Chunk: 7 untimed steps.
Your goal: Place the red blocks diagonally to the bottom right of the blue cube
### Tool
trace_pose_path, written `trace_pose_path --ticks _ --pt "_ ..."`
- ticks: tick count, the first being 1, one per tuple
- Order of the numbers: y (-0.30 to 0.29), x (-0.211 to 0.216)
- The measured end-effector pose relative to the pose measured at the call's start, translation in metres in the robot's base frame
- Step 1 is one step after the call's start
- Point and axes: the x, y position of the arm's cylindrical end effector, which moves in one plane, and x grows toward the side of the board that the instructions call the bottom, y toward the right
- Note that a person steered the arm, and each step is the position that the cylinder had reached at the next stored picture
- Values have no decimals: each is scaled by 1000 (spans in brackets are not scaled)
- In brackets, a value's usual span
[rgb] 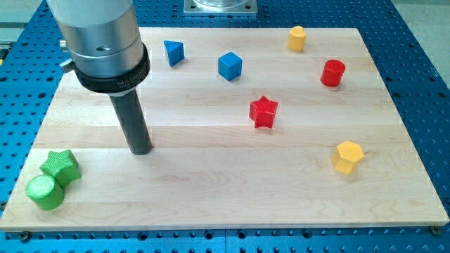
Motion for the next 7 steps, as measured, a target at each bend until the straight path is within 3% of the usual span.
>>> trace_pose_path --ticks 7 --pt "77 -2"
